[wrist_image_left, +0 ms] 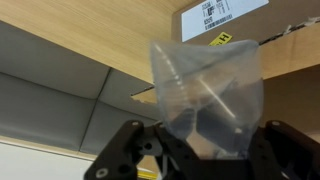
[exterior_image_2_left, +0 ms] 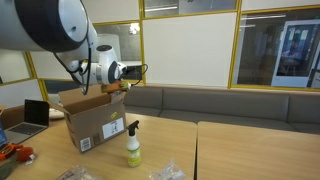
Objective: Place the three plastics inside the brown box, place the spray bottle in the box
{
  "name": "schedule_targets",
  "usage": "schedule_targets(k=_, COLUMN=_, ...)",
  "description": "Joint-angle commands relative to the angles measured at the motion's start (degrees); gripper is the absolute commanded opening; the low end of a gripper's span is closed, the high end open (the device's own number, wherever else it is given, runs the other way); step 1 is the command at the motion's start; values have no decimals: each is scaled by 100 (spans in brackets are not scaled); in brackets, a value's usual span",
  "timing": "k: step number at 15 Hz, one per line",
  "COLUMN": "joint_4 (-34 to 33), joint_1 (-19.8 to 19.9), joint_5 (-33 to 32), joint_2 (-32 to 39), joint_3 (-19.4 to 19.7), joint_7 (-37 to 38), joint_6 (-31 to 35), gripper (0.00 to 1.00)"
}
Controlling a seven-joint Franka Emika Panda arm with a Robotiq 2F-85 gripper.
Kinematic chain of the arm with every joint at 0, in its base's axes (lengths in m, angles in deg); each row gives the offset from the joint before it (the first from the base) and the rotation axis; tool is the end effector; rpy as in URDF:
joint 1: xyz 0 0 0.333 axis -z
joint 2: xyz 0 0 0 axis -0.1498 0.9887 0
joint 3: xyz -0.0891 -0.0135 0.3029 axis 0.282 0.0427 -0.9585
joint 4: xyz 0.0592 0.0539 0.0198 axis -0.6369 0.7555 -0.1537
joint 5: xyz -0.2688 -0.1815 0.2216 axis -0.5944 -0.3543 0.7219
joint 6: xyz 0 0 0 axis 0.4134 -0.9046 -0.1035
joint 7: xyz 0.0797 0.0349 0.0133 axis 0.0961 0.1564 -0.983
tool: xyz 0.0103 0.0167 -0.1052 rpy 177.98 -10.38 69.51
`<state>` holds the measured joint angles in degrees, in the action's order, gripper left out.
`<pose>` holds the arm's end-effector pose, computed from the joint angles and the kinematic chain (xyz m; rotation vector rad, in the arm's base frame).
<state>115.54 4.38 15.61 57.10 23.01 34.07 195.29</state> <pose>0.7400 0.1578 0.3189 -2.8858 -0.6587 -0.9073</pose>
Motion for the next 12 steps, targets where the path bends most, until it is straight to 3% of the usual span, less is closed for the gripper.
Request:
schedule_targets(k=1, joint_4=-906, joint_1=-78, joint_5=16, joint_2=445, joint_3=-7, joint_7=-218, joint_6=-391, gripper=13)
schedule_targets(k=9, joint_4=-2299, joint_1=-691, joint_5=-526, joint_2=531, joint_3=580, joint_7=-23, joint_6=-1490, gripper=13)
schedule_targets(k=12, joint_4=-2621, joint_1=-813, joint_5=-582, joint_2=621, joint_3=543, joint_7=-120, joint_6=-1595, gripper=13)
